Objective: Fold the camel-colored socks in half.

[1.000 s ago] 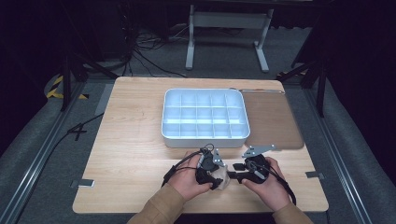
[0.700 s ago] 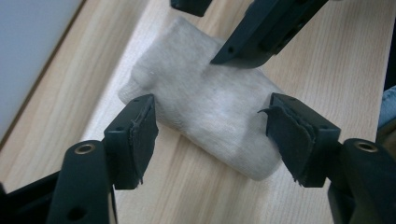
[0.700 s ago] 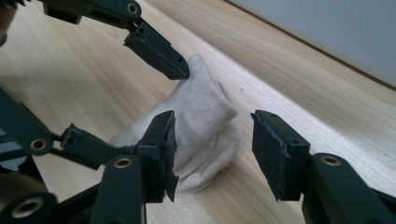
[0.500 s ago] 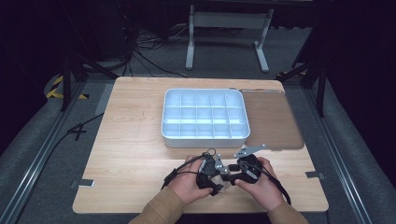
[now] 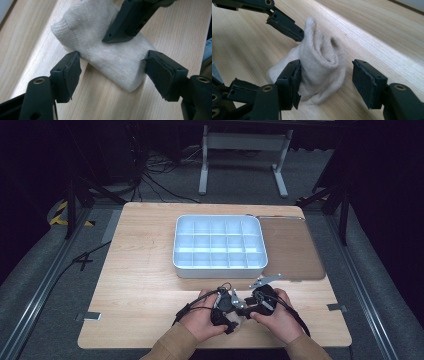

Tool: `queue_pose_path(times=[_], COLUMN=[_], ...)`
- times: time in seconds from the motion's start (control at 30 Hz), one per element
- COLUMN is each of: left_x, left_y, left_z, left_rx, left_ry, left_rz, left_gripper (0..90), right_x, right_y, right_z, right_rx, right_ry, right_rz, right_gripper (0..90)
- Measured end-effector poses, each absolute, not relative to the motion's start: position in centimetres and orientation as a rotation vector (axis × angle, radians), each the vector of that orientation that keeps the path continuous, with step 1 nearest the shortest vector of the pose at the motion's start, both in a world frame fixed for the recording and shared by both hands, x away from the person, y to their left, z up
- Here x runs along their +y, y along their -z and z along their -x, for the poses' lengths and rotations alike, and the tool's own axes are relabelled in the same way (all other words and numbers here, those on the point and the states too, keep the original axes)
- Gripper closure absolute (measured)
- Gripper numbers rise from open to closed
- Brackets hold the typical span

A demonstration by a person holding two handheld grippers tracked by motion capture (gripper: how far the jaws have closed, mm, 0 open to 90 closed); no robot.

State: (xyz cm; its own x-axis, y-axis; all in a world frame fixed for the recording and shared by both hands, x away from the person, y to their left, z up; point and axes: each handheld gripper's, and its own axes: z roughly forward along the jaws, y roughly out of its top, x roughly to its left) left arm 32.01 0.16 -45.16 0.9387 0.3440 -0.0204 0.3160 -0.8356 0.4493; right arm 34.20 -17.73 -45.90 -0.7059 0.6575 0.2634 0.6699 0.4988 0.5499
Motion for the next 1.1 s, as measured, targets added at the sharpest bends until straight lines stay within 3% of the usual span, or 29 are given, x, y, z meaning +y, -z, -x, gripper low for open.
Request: queue_pose_path(times=[0.27,0.47,1.1], left_x=[0.7,1.0,4.8], left_y=[45.1,44.9,41.9], left_z=[-31.9,-31.9,-32.6], left_rx=[0.491,0.510,0.610], left_ry=[-0.080,-0.075,-0.144], left_rz=[-2.619,-2.610,-2.545], left_gripper=[30.5,31.3,34.4], right_x=[-17.6,-17.3,-17.3], right_y=[46.1,45.8,43.8], right_z=[-34.5,-34.3,-34.0], right_rx=[-2.620,-2.619,-2.663], right_ry=[0.998,0.997,1.047], right_rz=[1.174,1.145,1.099], right_gripper=[53.5,69.9,74.6])
